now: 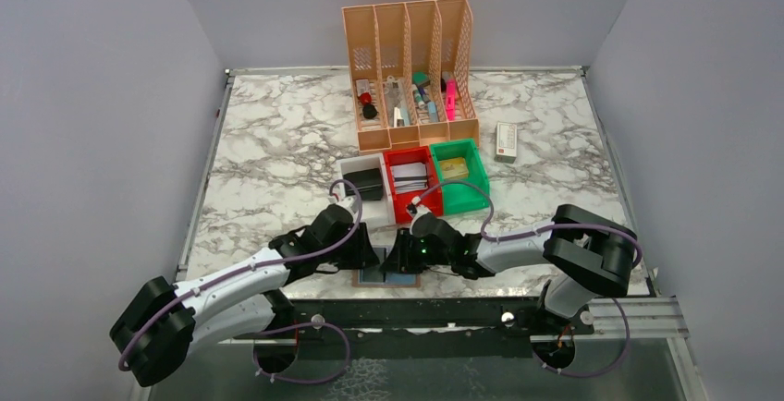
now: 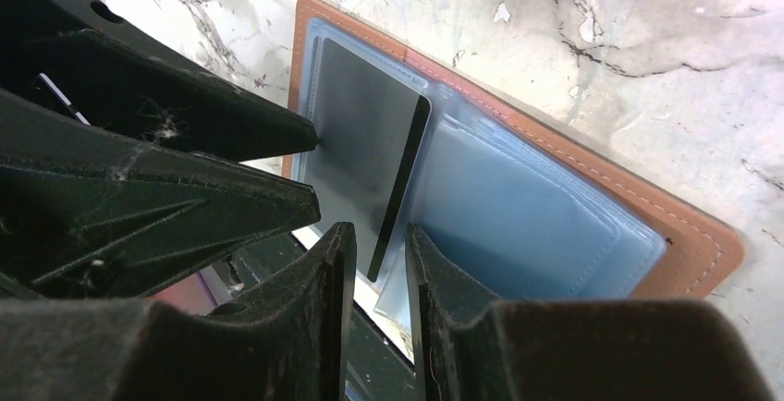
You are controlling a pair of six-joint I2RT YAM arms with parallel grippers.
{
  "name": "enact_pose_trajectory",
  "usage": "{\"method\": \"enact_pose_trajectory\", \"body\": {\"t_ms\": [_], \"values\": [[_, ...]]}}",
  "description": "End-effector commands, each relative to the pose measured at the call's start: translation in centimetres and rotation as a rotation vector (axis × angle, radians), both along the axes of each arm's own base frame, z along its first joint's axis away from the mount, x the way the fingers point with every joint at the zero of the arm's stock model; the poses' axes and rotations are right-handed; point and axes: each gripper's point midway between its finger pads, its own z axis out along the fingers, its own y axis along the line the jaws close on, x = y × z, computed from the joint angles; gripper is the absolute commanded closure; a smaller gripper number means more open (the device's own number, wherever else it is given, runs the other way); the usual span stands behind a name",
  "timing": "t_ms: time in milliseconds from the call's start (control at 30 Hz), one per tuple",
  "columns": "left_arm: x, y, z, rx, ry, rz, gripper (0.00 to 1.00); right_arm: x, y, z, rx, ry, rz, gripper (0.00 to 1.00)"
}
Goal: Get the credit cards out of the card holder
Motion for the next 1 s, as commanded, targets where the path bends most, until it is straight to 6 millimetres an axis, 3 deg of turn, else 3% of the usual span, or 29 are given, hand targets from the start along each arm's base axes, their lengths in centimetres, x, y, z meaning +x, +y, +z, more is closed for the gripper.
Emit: {"method": "enact_pose_trajectory", "body": {"t_ms": [0,333,600,833,967], "values": [[-0.4,0.8,-1.5,0.026,0.009,0.045,0.58,-0.1,-2.2,-2.9,-0.109,0.018,-0.047,0.68],[-1.3,1.0,-2.4,0.020,0.023,0.049,0.63,-0.5,-1.6,-2.4,-0.045,0.052,-0.054,0.70],[-2.0,0.7,-2.6,0.003,0.037,0.034,0.68,0.4,-0.6,-2.0,-0.029,0.053,-0.086,0.69],[-1.9,0.4,-2.2,-0.021,0.020,0.033,0.70,-0.1,0.9,-1.3,0.009,0.044,-0.008,0.71],[-1.5,0.5,-1.8,-0.021,-0.002,0.045,0.67,0.2,0.1,-2.1,-0.027,0.053,-0.048,0.71]]}}
